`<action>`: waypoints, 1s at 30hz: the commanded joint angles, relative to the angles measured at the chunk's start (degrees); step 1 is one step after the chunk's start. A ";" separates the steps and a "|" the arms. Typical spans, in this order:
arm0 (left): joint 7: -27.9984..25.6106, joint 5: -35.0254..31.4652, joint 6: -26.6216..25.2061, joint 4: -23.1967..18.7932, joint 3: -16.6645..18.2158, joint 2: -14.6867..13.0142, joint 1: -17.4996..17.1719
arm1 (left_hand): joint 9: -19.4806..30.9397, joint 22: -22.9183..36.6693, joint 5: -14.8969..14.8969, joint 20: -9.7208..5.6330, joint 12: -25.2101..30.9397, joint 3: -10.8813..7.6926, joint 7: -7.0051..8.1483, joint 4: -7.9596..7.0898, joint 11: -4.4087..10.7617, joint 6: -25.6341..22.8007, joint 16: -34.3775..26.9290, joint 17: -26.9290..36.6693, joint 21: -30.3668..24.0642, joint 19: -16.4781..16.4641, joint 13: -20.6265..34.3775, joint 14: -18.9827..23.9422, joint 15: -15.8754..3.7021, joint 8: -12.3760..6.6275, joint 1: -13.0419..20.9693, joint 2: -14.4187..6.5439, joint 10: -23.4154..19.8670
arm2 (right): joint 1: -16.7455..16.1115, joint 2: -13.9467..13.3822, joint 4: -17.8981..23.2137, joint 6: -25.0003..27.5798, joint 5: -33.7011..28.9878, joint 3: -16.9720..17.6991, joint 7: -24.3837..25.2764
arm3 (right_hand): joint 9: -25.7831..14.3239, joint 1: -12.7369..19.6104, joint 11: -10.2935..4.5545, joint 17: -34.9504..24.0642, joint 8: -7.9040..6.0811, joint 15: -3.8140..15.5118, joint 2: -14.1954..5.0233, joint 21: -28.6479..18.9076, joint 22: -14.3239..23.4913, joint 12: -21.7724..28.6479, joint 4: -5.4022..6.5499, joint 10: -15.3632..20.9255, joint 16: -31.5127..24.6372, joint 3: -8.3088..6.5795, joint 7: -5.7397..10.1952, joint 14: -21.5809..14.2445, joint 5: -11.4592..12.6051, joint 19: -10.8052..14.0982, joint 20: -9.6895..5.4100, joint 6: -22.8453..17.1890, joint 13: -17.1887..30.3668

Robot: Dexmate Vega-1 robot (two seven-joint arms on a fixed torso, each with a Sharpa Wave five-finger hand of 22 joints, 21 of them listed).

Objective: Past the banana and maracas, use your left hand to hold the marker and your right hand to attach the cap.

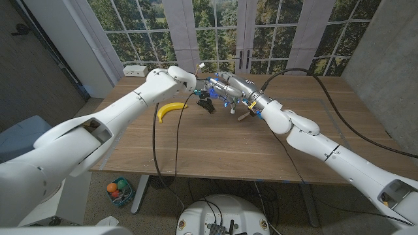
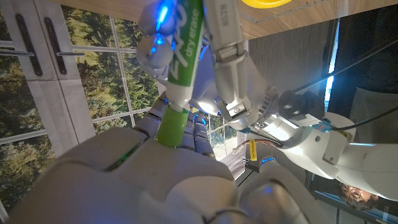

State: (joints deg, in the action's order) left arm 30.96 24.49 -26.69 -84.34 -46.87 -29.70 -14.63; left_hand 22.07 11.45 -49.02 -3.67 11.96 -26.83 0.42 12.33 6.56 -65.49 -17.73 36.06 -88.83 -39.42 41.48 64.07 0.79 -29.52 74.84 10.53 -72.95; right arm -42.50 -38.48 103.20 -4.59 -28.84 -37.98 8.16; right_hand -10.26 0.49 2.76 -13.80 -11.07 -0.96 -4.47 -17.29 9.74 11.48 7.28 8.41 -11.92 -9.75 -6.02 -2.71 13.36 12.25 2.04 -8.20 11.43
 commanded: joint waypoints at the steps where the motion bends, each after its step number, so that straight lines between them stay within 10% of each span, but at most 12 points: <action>1: -3.42 0.11 0.90 -2.49 1.67 -1.18 -1.54 | 0.27 0.16 -0.30 -6.79 0.25 -2.02 -0.32 -2.36 1.40 -0.21 -0.44 12.55 -0.48 0.14 0.33 13.45 -14.40 -0.06 0.21 -0.43 -1.67 | -3.12 -2.72 3.99 3.28 -1.79 0.95 -0.44 | -0.15 -0.14 -0.06 -0.01 -0.54 0.07 -1.06 0.19 0.30 0.46 0.51 0.75 -0.46 -0.04 0.06 -0.85 -0.18 0.26 0.20 -0.69 0.18; 24: -8.66 1.01 1.48 -6.36 3.87 -1.85 -4.53 | 0.23 0.11 -0.38 -6.98 0.17 -1.83 -0.26 -2.42 1.35 -0.18 -0.07 12.62 -0.39 0.26 0.38 13.27 -14.38 0.07 0.29 -0.49 -1.47 | -3.81 1.50 -2.56 -8.60 15.78 0.85 -4.46 | -0.13 -0.15 1.02 0.36 0.10 -0.52 -0.90 0.28 0.27 0.09 1.13 0.34 -0.30 0.39 -1.03 -0.81 -0.25 2.21 -0.59 0.39 0.08; 30: -9.30 1.60 1.21 -7.33 4.26 -2.14 -5.11 | 0.16 -0.05 -0.40 -7.00 0.17 -1.77 -0.23 -2.45 1.41 -0.31 -0.09 12.74 -0.30 0.18 0.31 13.37 -14.39 0.08 0.27 -0.51 -1.55 | -3.46 2.57 -2.32 -7.01 11.94 -0.61 -3.21 | -0.08 0.11 1.40 0.70 0.61 -1.14 -0.88 1.40 0.25 -0.50 1.16 -1.17 0.53 0.44 -1.52 1.16 -0.21 0.85 -0.52 1.96 -0.02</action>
State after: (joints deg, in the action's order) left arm 23.55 25.17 -24.93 -89.73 -43.44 -31.49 -18.63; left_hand 22.39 11.47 -48.98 -3.66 12.03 -26.59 -0.03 12.09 6.65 -65.94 -17.34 47.34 -88.83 -39.42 41.61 64.09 0.85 -29.45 75.40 10.54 -72.86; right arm -46.24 -38.02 102.43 -9.91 -17.21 -36.44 5.59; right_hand -10.28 -0.07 3.93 -13.11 -10.73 -2.12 -3.86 -16.39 9.63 11.22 8.23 7.84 -11.83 -9.27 -7.28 -2.59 13.08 14.00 1.55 -7.13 11.44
